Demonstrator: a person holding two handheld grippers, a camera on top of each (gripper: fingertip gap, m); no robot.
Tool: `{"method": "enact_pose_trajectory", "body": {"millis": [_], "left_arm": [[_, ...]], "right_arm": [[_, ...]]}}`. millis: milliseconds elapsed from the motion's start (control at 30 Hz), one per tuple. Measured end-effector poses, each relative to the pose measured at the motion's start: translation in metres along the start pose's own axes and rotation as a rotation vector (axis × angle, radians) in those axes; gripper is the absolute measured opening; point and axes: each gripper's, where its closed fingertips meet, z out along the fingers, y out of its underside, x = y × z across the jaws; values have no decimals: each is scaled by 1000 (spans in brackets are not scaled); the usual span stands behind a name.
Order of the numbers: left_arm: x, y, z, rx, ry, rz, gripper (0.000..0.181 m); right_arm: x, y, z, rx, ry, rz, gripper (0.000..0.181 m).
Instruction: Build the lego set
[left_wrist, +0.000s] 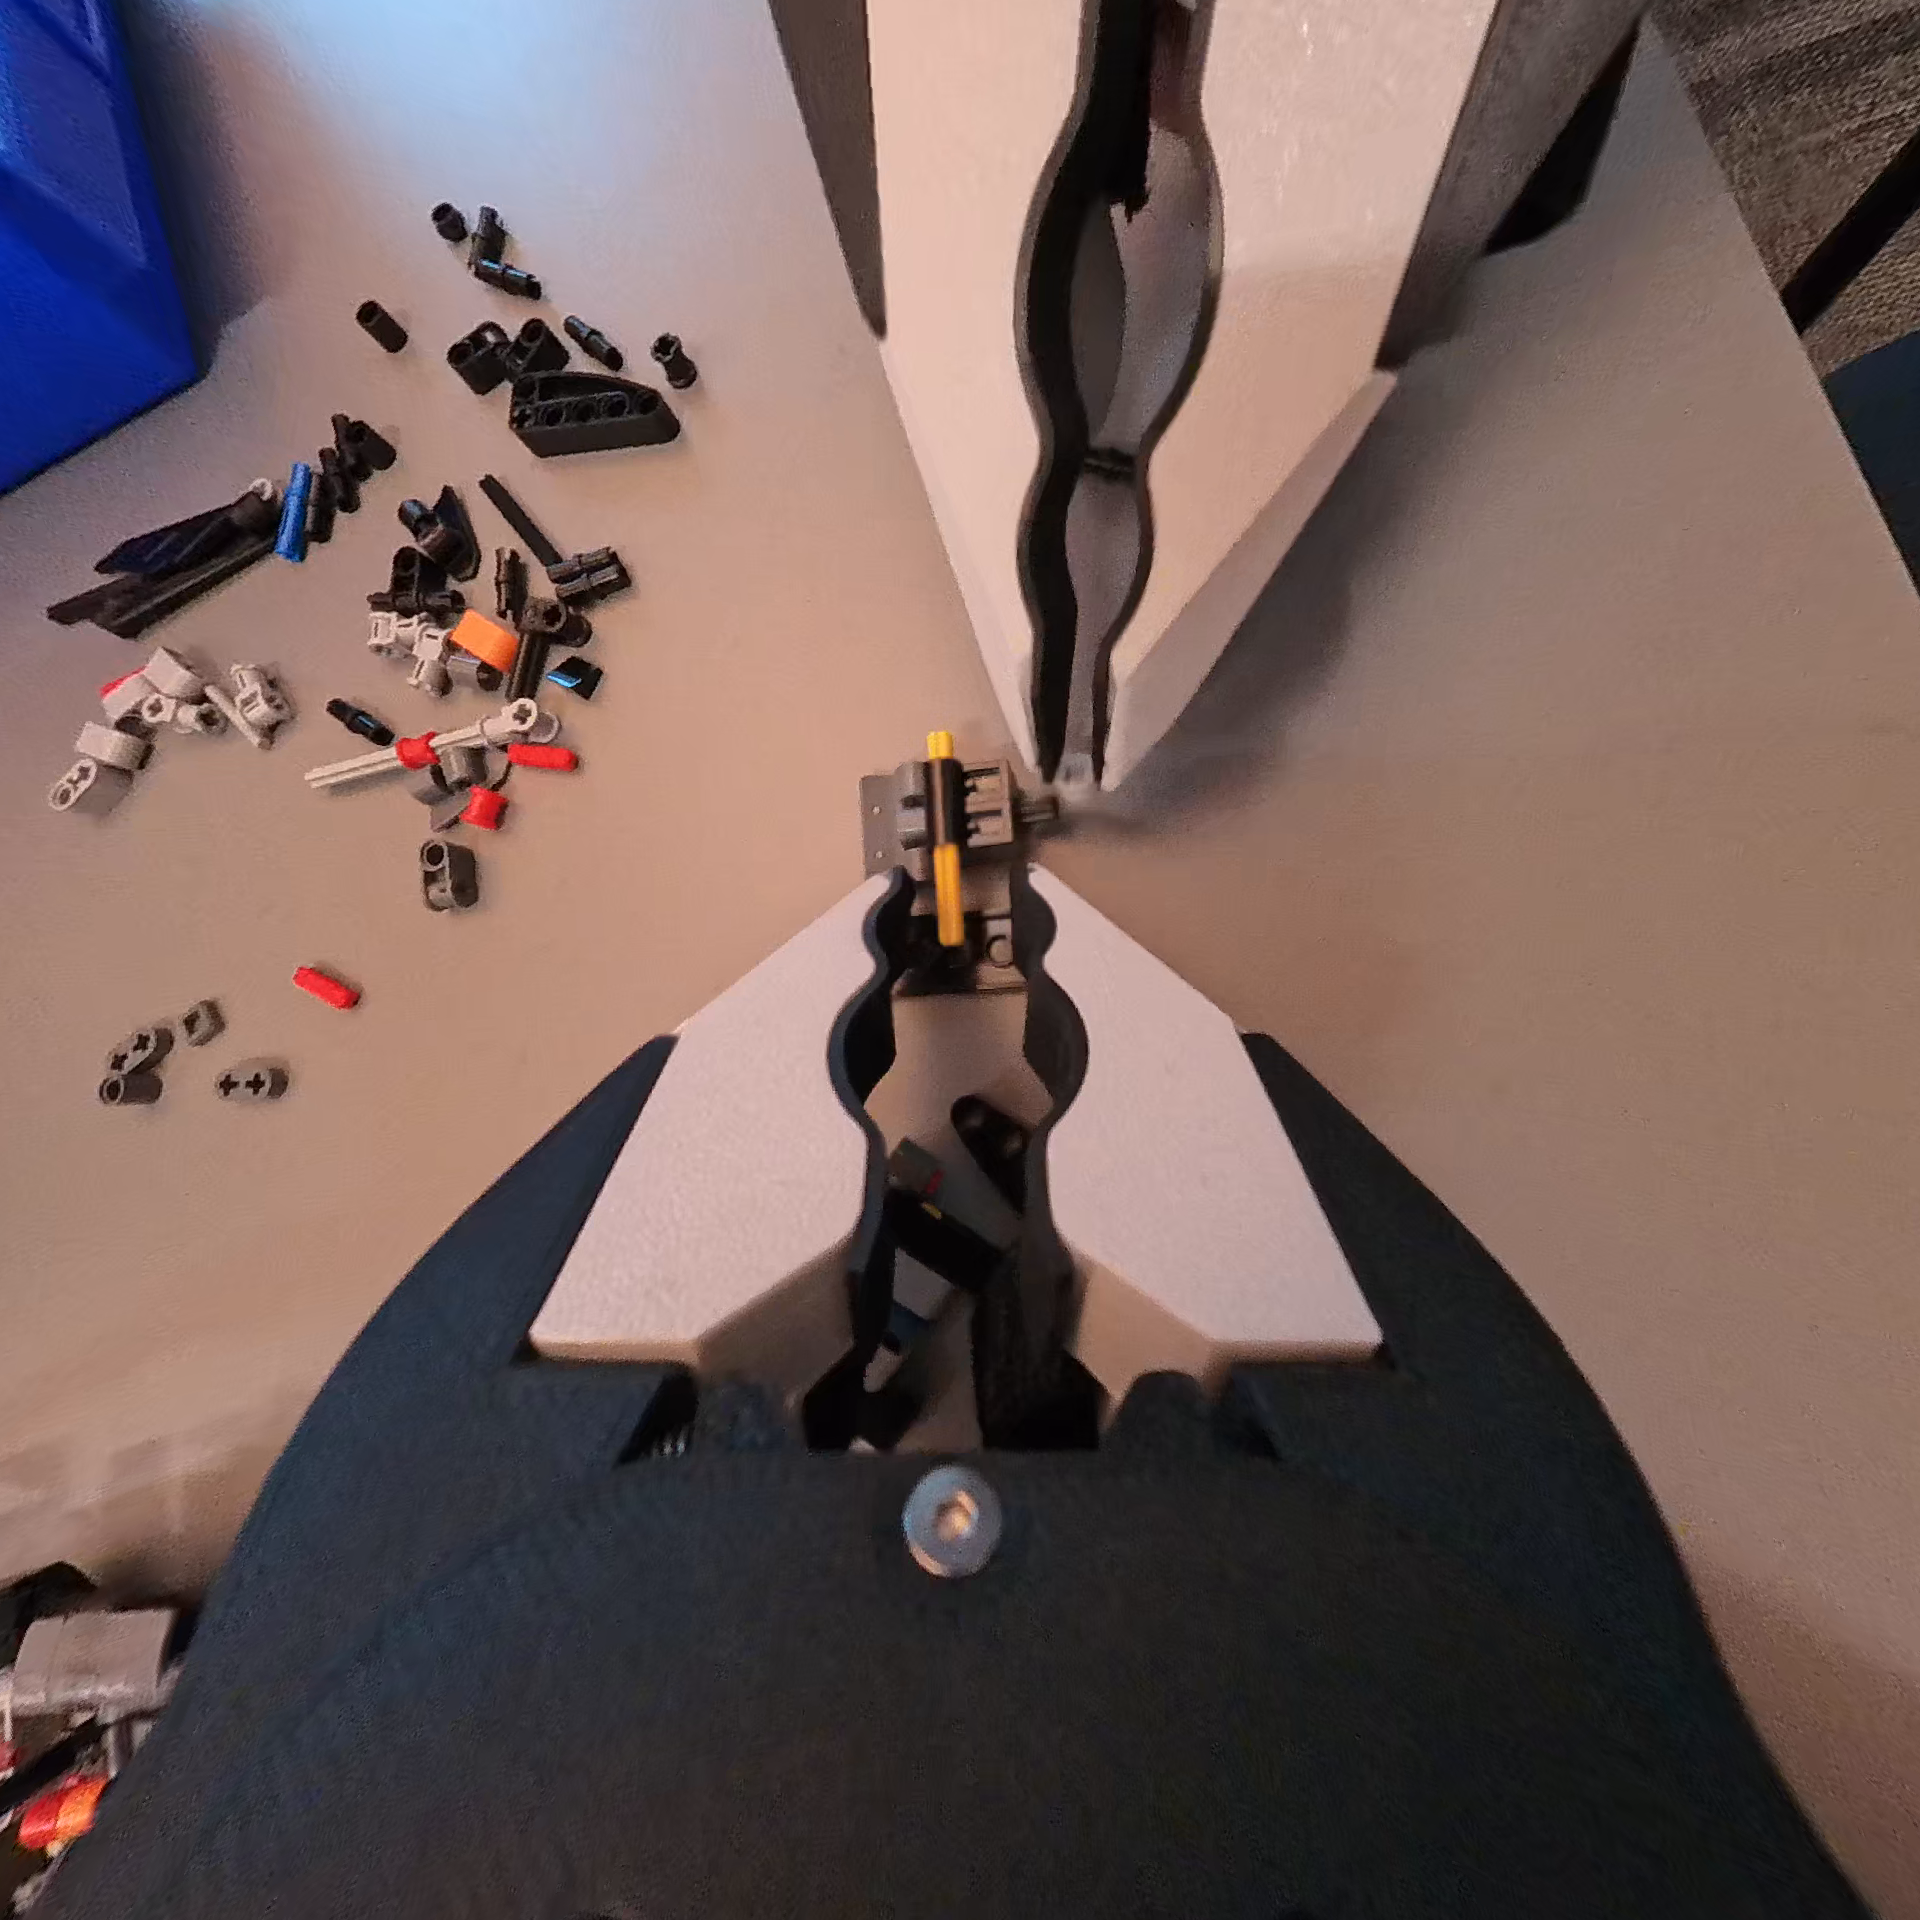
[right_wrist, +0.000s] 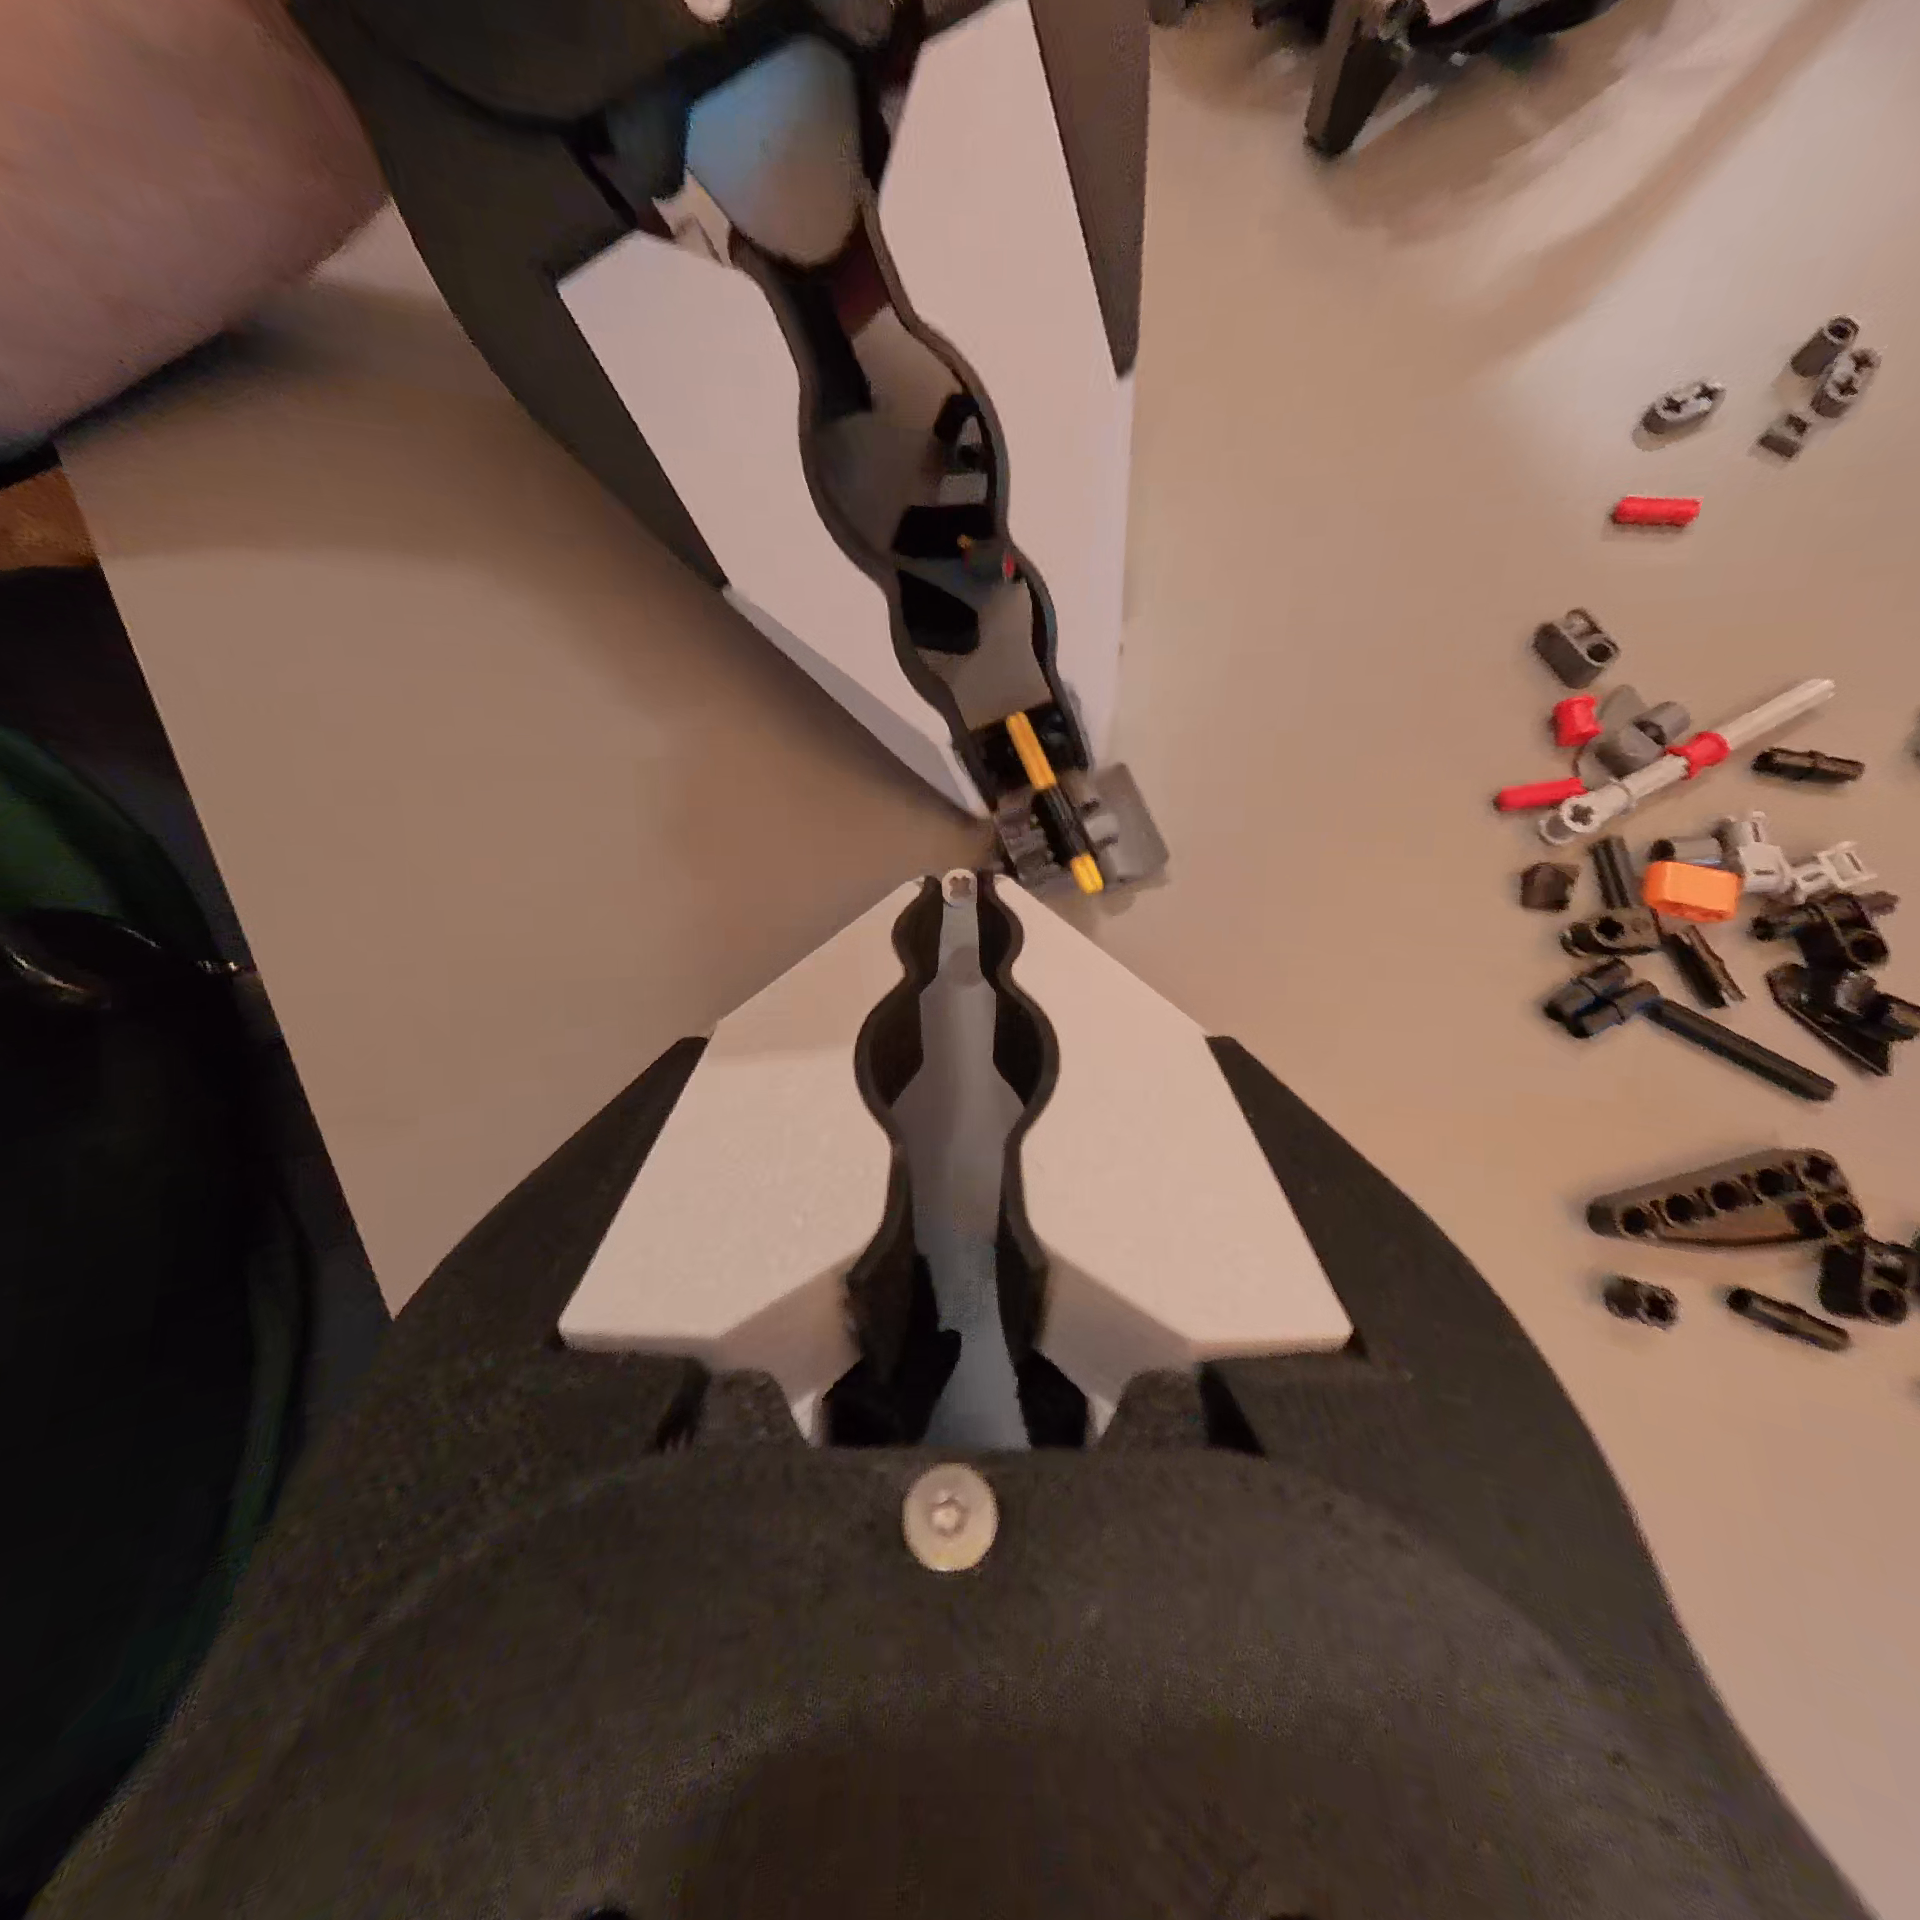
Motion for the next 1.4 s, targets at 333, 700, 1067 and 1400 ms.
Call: {"method": "enact_pose_trajectory", "body": {"millis": [333,700,1067,1400], "left_arm": [[1,-6,-9,30,0,-7,16],[-5,-3,6,-3,-43,2,29],[-4,-7,14,-18,-49,5,6],[-2,-8,14,-24,-39,3,2]], "right_arm": [[15,7,-6,-30,77,14,5],[1,8,-9,2,100,19,5],[1,10,-19,43,144,42,5],[27,10,-23,63,257,56,5]]}}
